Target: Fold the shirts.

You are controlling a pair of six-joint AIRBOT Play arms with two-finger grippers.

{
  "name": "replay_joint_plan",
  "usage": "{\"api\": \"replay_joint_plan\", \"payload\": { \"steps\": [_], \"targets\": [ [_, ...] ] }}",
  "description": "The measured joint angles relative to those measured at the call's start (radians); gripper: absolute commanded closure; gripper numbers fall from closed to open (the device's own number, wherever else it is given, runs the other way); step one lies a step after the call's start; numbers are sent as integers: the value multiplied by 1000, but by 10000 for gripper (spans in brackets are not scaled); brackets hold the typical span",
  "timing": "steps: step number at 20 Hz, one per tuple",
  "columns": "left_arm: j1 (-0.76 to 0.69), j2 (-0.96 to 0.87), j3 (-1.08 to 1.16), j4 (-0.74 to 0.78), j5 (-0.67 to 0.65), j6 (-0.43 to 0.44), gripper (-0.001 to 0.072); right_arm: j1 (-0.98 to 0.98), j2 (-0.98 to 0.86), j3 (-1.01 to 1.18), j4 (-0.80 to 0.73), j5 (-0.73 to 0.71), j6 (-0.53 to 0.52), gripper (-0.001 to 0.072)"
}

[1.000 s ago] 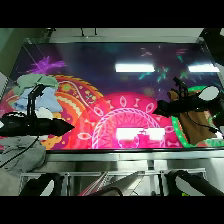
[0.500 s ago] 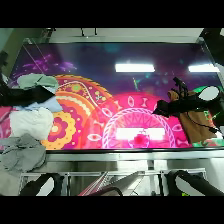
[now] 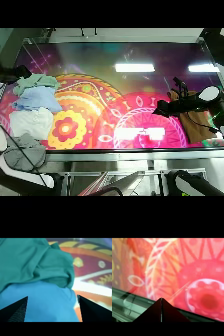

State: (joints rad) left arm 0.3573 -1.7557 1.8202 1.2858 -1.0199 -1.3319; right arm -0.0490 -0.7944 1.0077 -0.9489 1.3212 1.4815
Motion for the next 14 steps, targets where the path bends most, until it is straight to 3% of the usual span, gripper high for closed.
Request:
{"api": "replay_joint_plan", "payload": {
  "steps": [7,8,10,14],
  "targets": [
    [-52,-379,201,167,118,4,12,0,0,0,4,-9,-9,693],
    [-53,-401,209,177,129,-6,205,0,0,0,8,-8,-12,693],
    [-53,-421,221,190,148,-37,680,1,0,0,25,-5,-13,693],
    [-73,-359,229,200,165,-68,692,1,0,0,45,2,-16,693]
  ]
}}
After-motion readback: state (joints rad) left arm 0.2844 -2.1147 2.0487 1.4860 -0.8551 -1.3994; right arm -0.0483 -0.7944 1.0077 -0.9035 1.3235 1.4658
